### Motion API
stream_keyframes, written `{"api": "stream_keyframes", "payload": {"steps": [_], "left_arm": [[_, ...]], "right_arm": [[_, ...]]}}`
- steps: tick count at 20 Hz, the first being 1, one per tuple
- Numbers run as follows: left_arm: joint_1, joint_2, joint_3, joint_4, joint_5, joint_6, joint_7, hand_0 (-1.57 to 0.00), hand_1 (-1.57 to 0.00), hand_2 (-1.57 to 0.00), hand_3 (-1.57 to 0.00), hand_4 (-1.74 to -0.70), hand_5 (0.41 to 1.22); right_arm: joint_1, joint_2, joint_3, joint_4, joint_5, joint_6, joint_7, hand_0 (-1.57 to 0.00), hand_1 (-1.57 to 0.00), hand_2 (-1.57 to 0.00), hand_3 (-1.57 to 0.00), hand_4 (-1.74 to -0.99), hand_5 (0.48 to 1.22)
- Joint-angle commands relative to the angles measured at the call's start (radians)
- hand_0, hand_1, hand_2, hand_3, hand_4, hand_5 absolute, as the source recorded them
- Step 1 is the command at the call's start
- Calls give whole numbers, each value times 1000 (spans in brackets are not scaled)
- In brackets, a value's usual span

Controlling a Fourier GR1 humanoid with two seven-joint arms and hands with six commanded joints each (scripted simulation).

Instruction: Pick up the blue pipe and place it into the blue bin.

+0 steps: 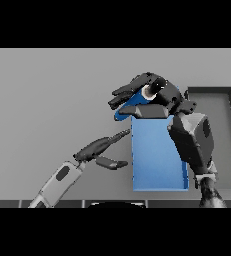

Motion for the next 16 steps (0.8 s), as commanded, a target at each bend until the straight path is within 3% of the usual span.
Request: {"api": "stream_keyframes", "payload": {"steps": [1, 3, 7, 11, 16], "left_arm": [[0, -2, -4, 0, -2, -1, -9, 0, 0, 1, 0, -907, 499], [8, -4, -1, -5, 9, -3, -2, 1, 1, 1, 1, -906, 492], [5, -1, 4, 11, 7, -7, -5, 1, 1, 1, 1, -911, 487], [8, 1, 12, 7, 15, -5, 4, 1, 1, 1, 1, -898, 489], [4, -3, 11, 7, 19, -7, 24, 1, 1, 1, 1, -888, 473]], "right_arm": [[-39, -17, -22, 31, 7, -24, -4, -1571, -1571, -1571, -1571, -1727, 1113], [-95, -61, -61, 142, 70, -35, -31, -1571, -1571, -1571, -1571, -1732, 1117], [-80, -122, -108, 315, 172, -37, -25, -1571, -1571, -1571, -1571, -1737, 1135], [54, -127, -131, 376, 226, -61, -3, -1571, -1571, -1571, -1571, -1740, 1117], [241, -101, -97, 335, 288, -122, 78, -1571, -1571, -1571, -1571, -1741, 1120]]}}
